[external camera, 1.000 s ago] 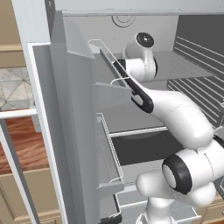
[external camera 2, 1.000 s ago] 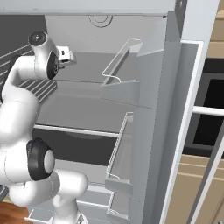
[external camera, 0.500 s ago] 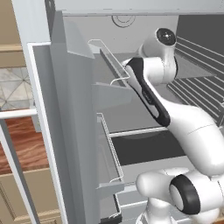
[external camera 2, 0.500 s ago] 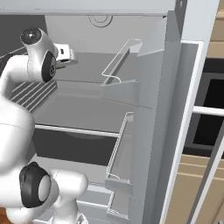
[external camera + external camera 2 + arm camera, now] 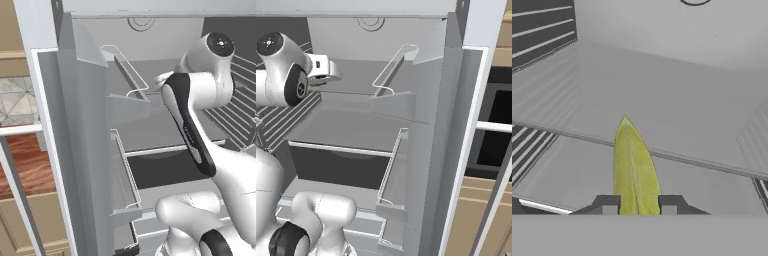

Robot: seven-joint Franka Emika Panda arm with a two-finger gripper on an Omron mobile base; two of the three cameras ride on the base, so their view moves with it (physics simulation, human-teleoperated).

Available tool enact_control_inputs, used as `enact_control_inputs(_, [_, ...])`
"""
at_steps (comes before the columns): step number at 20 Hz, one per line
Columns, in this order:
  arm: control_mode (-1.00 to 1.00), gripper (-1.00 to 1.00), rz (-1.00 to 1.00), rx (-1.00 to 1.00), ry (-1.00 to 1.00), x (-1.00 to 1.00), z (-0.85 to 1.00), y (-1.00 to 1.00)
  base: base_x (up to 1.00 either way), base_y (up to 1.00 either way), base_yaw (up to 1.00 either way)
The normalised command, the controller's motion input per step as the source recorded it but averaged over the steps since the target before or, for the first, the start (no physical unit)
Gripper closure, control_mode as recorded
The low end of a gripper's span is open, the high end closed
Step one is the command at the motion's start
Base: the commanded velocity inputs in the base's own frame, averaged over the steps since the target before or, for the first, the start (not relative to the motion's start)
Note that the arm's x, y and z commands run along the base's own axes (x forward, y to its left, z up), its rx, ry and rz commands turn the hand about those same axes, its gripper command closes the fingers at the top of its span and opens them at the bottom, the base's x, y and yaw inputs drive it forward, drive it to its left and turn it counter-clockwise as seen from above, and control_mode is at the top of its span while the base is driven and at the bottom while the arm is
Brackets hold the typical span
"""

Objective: Gather the lemon wedge and cucumber from the fridge and place them on a tray on the dining counter. Then gather the fish and steak from the fridge and place them on the other tray.

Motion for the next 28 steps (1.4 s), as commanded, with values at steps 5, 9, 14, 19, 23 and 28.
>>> enact_control_inputs(5, [-1.0,1.0,-0.09,0.0,0.0,-0.99,0.15,-0.21,0.0,0.0,0.0])
enact_control_inputs(9, [-1.0,1.0,-0.09,0.0,0.01,-0.93,0.23,-0.19,0.0,0.0,0.0])
enact_control_inputs(14, [-1.0,1.0,-0.09,0.0,0.04,-0.88,0.21,-0.16,0.0,0.0,0.0])
enact_control_inputs(19, [-1.0,1.0,-0.08,0.0,0.04,-0.84,0.09,-0.13,0.0,0.0,0.0])
enact_control_inputs(23, [-1.0,1.0,-0.06,0.0,0.0,-0.65,0.0,-0.08,0.0,0.0,0.0])
enact_control_inputs(28, [-1.0,1.0,-0.03,0.0,0.0,-0.49,-0.03,-0.04,0.0,0.0,0.0])
